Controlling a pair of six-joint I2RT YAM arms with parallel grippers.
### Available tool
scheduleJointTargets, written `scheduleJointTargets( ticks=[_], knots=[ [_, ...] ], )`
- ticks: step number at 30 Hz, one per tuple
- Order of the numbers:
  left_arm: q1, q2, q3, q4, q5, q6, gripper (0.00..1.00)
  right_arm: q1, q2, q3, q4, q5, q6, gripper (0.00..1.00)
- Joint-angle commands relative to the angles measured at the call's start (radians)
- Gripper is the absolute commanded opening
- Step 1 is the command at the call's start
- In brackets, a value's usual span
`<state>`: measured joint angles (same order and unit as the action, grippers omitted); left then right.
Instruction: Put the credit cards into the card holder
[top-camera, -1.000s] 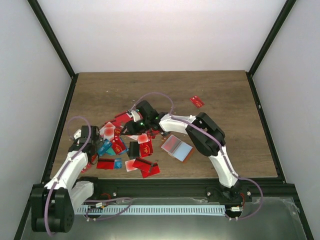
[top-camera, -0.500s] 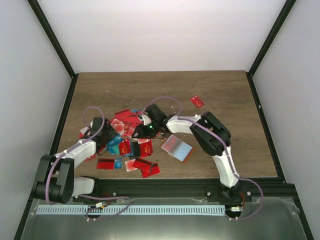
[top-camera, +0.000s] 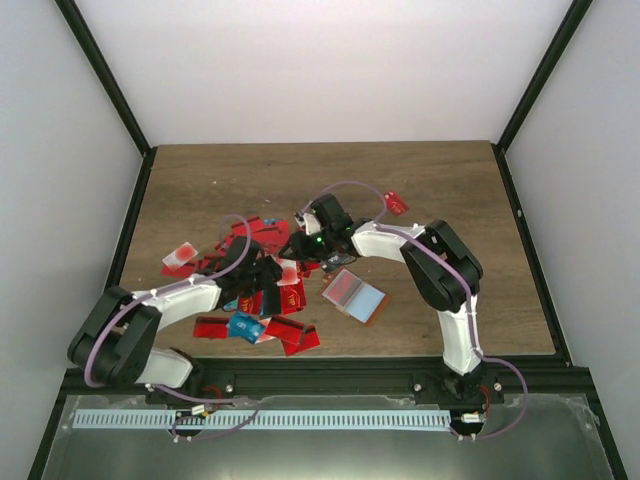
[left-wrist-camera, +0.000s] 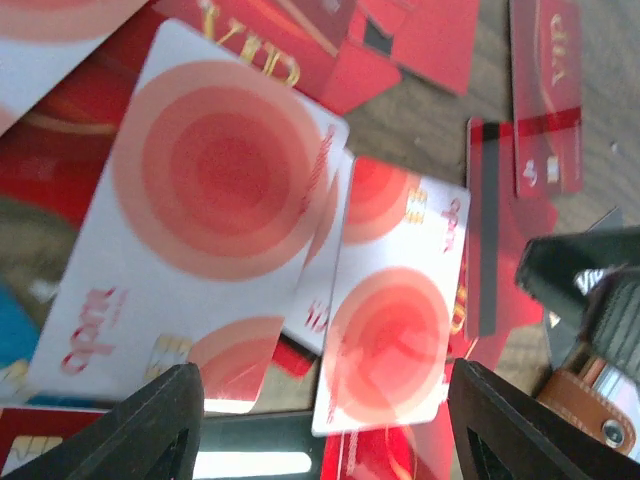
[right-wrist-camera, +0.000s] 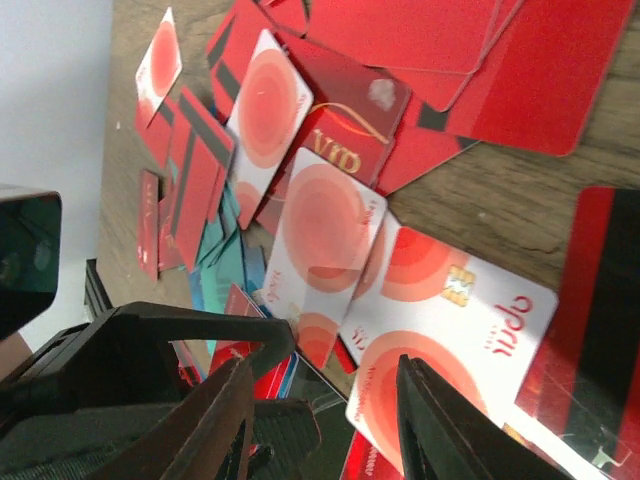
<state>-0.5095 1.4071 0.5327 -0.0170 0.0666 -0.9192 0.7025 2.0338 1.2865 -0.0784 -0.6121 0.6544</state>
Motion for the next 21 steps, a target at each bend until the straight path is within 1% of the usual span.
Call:
scheduleJointTargets(
  ticks=[1,4,7,10,12,16,18,21],
  knots=[
    [-0.008,-0.1,0.049,-0.278,-0.061,0.018,0.71,0.007,-0.038,0.017,0.013,-0.058,-0.002,0.41],
    [0.001,-0.195,0.089,-0.416,-0.153,0.041,0.73,0.033,-0.042,0.042,0.004,-0.067,-0.018,0.41],
    [0.012,-0.292,0.071,-0.52,-0.189,0.028,0.75,0.074,-0.026,0.073,-0.01,-0.083,-0.035,0.42],
    [0.016,-0.35,0.046,-0.589,-0.214,0.011,0.76,0.105,-0.006,0.085,0.002,-0.095,-0.035,0.42],
    [0.024,-0.374,0.017,-0.602,-0.235,0.002,0.77,0.13,0.014,0.104,0.006,-0.099,-0.033,0.42],
    [0.063,-0.383,-0.039,-0.557,-0.219,0.014,0.77,0.175,0.08,0.185,-0.011,-0.1,-0.041,0.42],
    [0.082,-0.378,-0.046,-0.544,-0.229,0.031,0.77,0.179,0.112,0.221,-0.012,-0.094,-0.033,0.43],
    [0.118,-0.368,-0.034,-0.529,-0.281,0.078,0.77,0.18,0.159,0.276,-0.011,-0.087,-0.018,0.44]
  ],
)
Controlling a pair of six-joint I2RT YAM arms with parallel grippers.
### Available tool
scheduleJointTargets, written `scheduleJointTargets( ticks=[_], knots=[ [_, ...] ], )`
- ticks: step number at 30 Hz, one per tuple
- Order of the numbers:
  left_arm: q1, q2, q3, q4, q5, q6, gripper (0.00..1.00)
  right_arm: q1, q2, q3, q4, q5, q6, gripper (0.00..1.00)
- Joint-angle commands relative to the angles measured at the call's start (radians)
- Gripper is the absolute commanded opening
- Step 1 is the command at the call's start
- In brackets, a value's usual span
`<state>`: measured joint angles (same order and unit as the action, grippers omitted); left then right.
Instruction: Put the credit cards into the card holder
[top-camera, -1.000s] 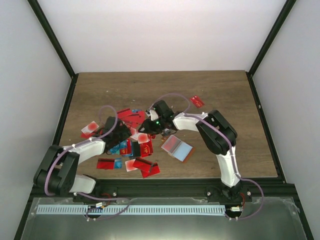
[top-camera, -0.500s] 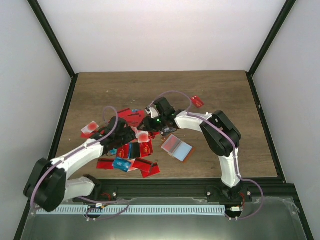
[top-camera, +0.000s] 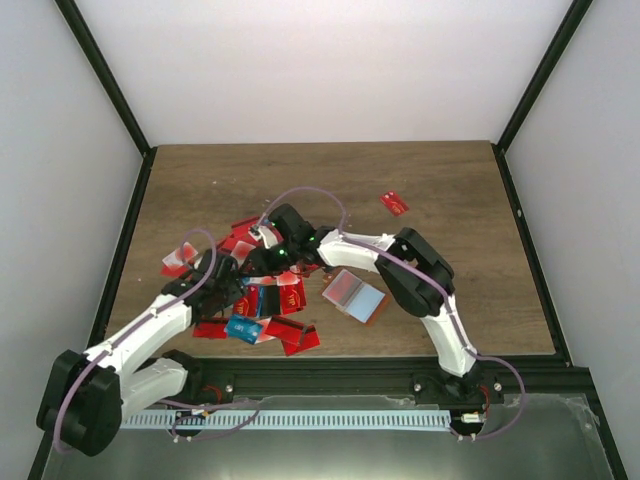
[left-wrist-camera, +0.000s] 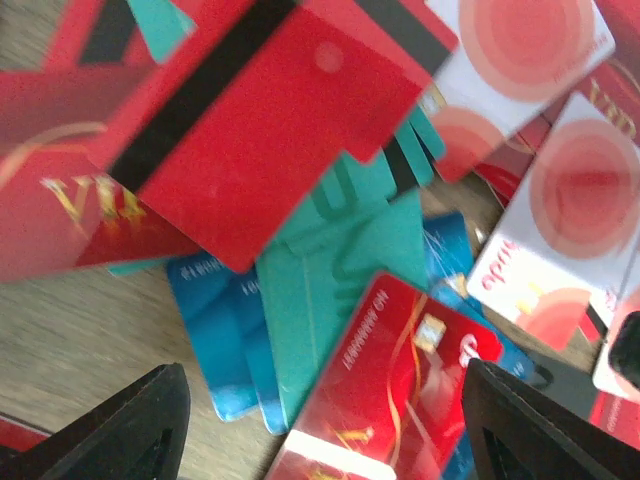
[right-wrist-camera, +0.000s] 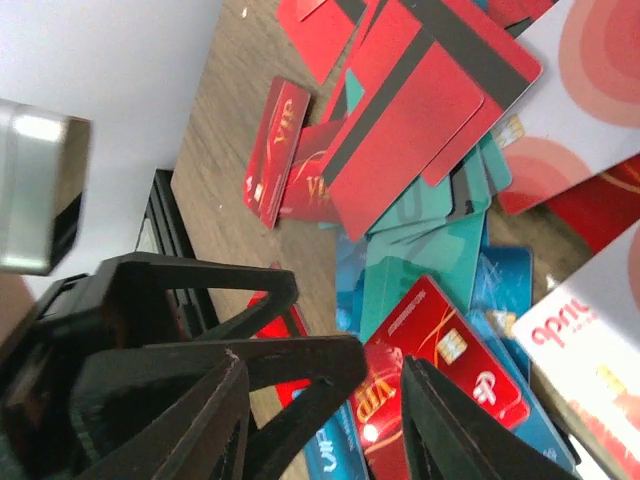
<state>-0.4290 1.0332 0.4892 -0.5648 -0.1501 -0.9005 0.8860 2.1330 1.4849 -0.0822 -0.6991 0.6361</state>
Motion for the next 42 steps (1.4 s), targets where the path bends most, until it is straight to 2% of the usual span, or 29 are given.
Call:
scheduleJointTargets(
  ticks=[1,7,10,15,21,30,42],
  knots=[
    [0.052,0.011,0.016,0.027,-0.079,0.074,0.76,-0.004,0.074,0.091,0.003,0.003,0.016,0.44],
    [0.193,0.067,0.059,0.105,-0.076,0.168,0.7,-0.004,0.171,0.194,0.039,-0.001,0.098,0.46],
    [0.247,0.1,0.078,0.121,-0.071,0.197,0.64,-0.004,0.21,0.249,0.032,0.0,0.124,0.46],
    [0.297,0.129,0.089,0.143,-0.084,0.252,0.49,-0.005,0.255,0.313,0.025,0.035,0.154,0.46],
    [0.346,0.195,0.083,0.213,-0.056,0.285,0.41,-0.01,0.304,0.38,-0.007,0.08,0.181,0.46],
    [0.38,0.312,0.077,0.299,-0.005,0.318,0.37,-0.021,0.368,0.442,-0.036,0.136,0.21,0.46],
    [0.381,0.381,0.045,0.354,0.042,0.326,0.37,-0.011,0.421,0.506,-0.115,0.115,0.274,0.46]
  ],
)
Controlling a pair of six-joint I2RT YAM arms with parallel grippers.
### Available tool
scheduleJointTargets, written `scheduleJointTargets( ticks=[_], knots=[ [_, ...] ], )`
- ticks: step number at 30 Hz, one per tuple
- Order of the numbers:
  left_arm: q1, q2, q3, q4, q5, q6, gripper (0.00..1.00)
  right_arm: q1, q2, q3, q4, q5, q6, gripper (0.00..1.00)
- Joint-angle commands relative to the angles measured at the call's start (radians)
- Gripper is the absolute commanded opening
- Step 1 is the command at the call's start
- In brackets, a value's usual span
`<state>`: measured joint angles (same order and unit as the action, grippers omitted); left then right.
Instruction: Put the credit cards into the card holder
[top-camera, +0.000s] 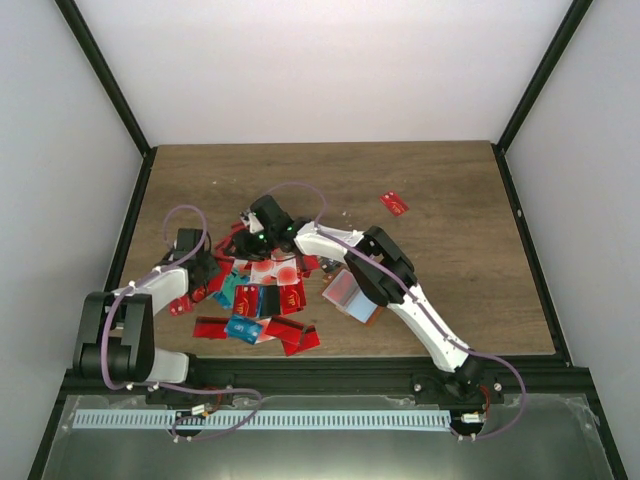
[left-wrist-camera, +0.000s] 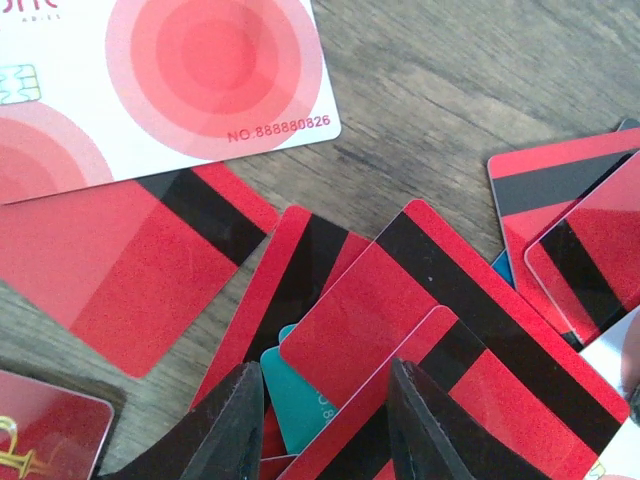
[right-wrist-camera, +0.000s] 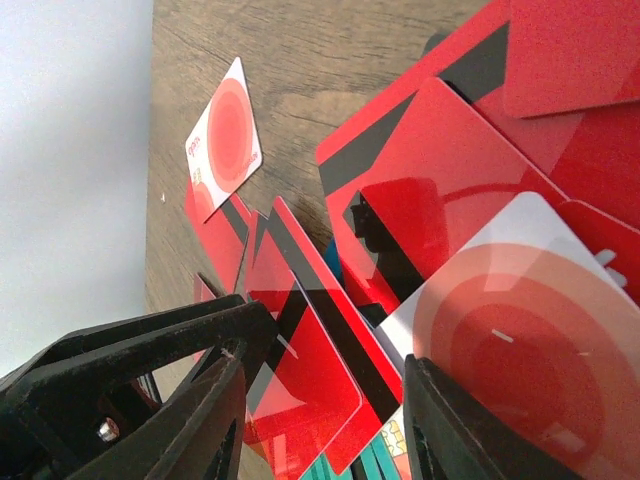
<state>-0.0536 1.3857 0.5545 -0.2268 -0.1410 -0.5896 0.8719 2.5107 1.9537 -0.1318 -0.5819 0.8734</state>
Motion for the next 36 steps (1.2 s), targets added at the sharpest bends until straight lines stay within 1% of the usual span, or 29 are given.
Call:
scheduleJointTargets(
  ticks=[1,4,8,11,18,23,26,29,32,36],
  knots=[
    [0.005,0.032,-0.021,0.018,0.036,0.016,0.36,0.006,0.043,0.037,-0.072,-0.009,0.043,0.45],
    [0.005,0.039,-0.024,0.023,0.044,0.017,0.36,0.012,0.042,0.035,-0.088,-0.036,0.067,0.45],
    [0.005,0.045,-0.029,0.033,0.051,0.017,0.36,0.012,0.043,0.028,-0.06,-0.1,0.102,0.44],
    [0.006,0.051,-0.03,0.036,0.056,0.02,0.36,0.009,0.045,0.025,-0.015,-0.141,0.136,0.44],
    [0.005,0.056,-0.03,0.042,0.066,0.024,0.36,-0.01,0.06,0.004,0.167,-0.269,0.258,0.41],
    [0.005,0.063,-0.03,0.049,0.077,0.027,0.35,-0.008,0.055,0.002,0.212,-0.314,0.292,0.41],
    [0.005,0.06,-0.032,0.055,0.091,0.029,0.33,-0.005,0.047,0.002,0.194,-0.298,0.271,0.4],
    [0.005,0.052,-0.034,0.061,0.114,0.032,0.32,-0.007,0.037,0.009,0.125,-0.25,0.219,0.4],
    [0.004,0.049,-0.035,0.056,0.114,0.036,0.32,-0.009,-0.003,0.006,0.025,-0.154,0.127,0.4],
    [0.004,0.048,-0.036,0.058,0.116,0.035,0.32,-0.016,-0.036,-0.018,-0.026,-0.06,0.067,0.4]
  ],
)
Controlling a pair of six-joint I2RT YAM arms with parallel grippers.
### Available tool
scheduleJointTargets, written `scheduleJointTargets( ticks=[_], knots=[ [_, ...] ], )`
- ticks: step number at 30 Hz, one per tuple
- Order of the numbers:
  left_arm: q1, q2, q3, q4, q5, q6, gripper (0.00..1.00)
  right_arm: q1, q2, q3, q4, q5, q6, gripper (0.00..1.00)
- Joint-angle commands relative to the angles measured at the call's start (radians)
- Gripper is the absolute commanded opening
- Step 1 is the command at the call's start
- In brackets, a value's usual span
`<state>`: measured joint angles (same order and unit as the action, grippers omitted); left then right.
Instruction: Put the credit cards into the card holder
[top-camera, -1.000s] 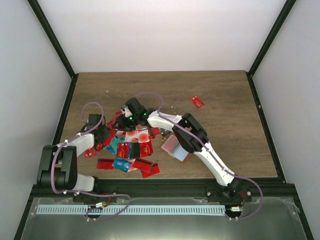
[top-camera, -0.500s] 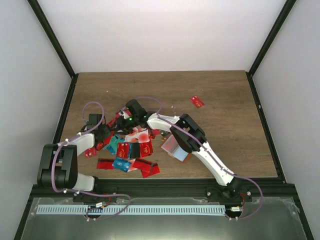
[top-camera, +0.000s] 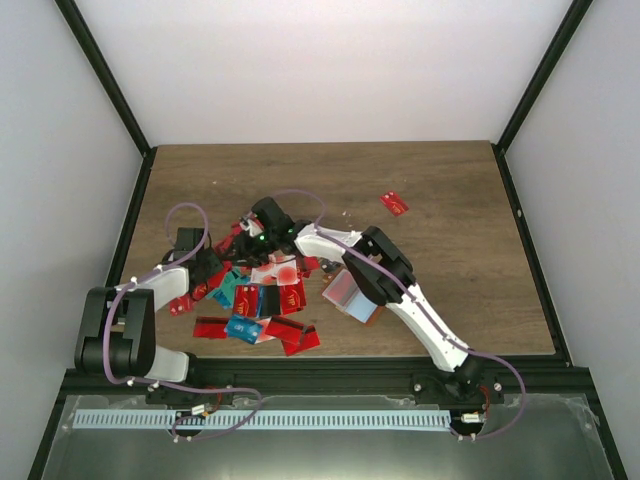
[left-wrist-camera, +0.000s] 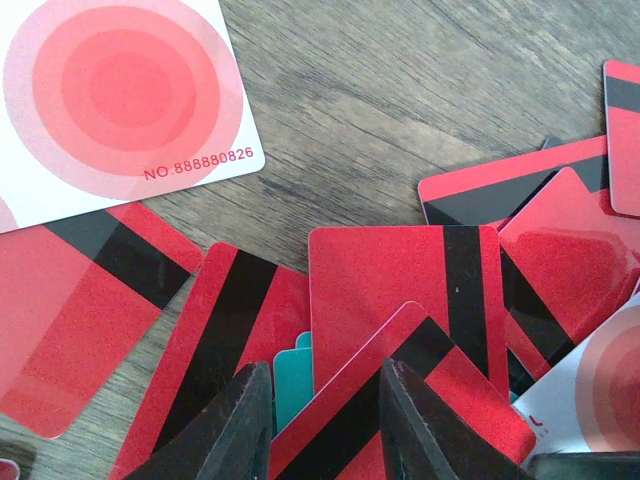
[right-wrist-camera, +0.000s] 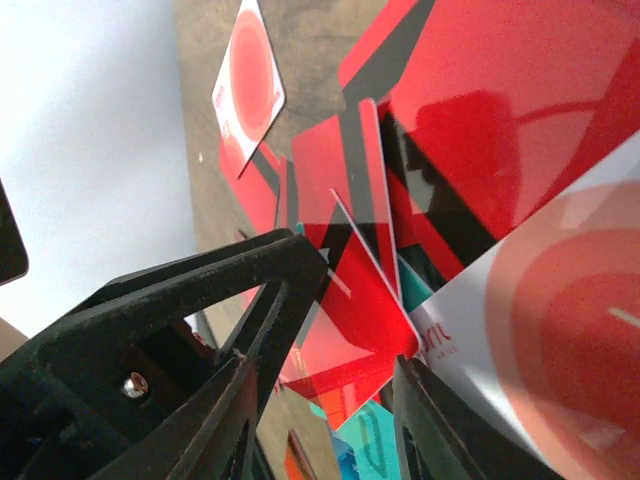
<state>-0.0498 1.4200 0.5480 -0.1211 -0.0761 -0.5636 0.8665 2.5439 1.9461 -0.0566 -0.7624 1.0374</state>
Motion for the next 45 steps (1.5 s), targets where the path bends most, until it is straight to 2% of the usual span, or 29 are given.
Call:
scheduleJointTargets(
  ticks=[1,9,19,26,32,36,39,45],
  knots=[
    [0.001,0.016,-0.029,-0.048,0.051,0.008,0.32,-0.012,-0.093,-0.01,-0.107,0.134,-0.103,0.4],
    [0.0,0.002,-0.036,-0.051,0.091,-0.01,0.31,-0.011,-0.036,0.046,-0.181,0.211,-0.126,0.39],
    [-0.004,-0.016,-0.057,-0.045,0.109,-0.03,0.31,0.028,0.022,0.086,-0.206,0.167,-0.086,0.38],
    [-0.005,-0.015,-0.06,-0.042,0.108,-0.032,0.31,0.034,0.014,0.051,-0.17,0.103,-0.041,0.36],
    [-0.007,-0.032,-0.068,-0.047,0.108,-0.036,0.31,0.031,0.003,0.012,-0.064,0.02,0.025,0.35],
    [-0.008,-0.102,-0.039,-0.13,0.054,-0.027,0.3,0.027,0.002,0.011,-0.065,0.024,0.017,0.35],
    [-0.01,-0.2,-0.011,-0.213,-0.007,-0.029,0.33,0.022,0.002,0.002,-0.085,0.046,-0.003,0.35],
    [-0.025,-0.293,0.002,-0.341,-0.003,-0.114,0.36,0.019,0.0,-0.021,-0.113,0.093,-0.047,0.35]
  ],
)
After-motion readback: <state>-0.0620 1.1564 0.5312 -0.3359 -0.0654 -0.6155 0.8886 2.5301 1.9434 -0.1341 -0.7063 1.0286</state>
